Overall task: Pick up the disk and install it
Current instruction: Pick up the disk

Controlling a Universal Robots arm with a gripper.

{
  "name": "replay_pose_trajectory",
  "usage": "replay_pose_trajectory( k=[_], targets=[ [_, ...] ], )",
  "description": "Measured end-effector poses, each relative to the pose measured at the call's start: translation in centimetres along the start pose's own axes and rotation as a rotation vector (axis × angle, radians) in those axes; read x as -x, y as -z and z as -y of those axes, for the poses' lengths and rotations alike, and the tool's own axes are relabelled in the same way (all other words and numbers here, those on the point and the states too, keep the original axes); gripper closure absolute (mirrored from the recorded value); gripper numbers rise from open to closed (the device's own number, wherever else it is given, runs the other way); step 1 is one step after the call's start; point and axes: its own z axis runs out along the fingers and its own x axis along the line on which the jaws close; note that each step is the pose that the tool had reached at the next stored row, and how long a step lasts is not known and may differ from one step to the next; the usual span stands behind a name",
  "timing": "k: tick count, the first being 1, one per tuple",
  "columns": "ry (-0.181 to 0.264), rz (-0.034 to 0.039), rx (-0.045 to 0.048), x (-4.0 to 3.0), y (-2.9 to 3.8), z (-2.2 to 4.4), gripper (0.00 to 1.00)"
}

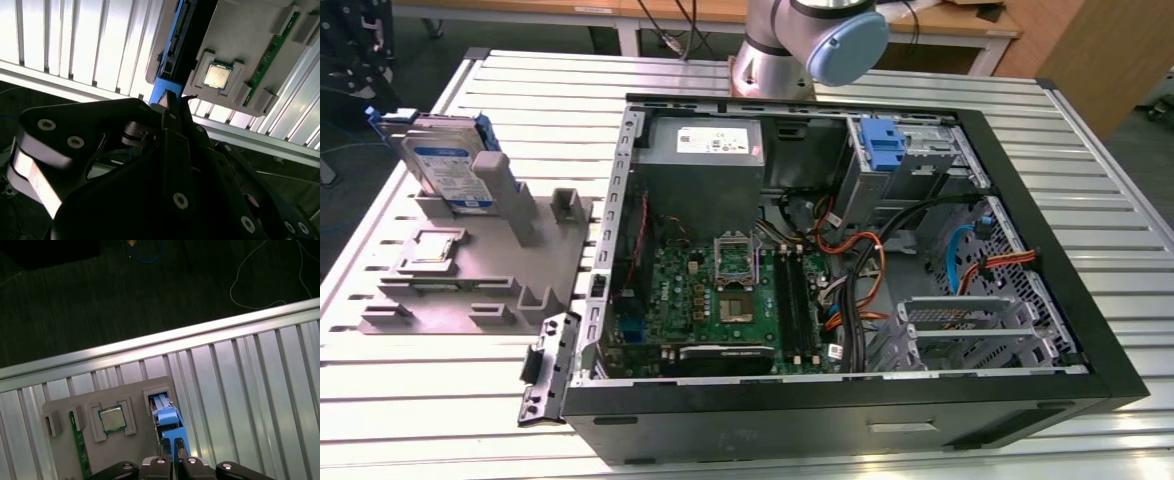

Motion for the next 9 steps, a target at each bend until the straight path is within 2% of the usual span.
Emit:
replay_pose_trajectory(
  k=[9],
  targets=[
    [0.000,0.0000,0.0002,0.01,0.00,0.02,0.82]
  ],
)
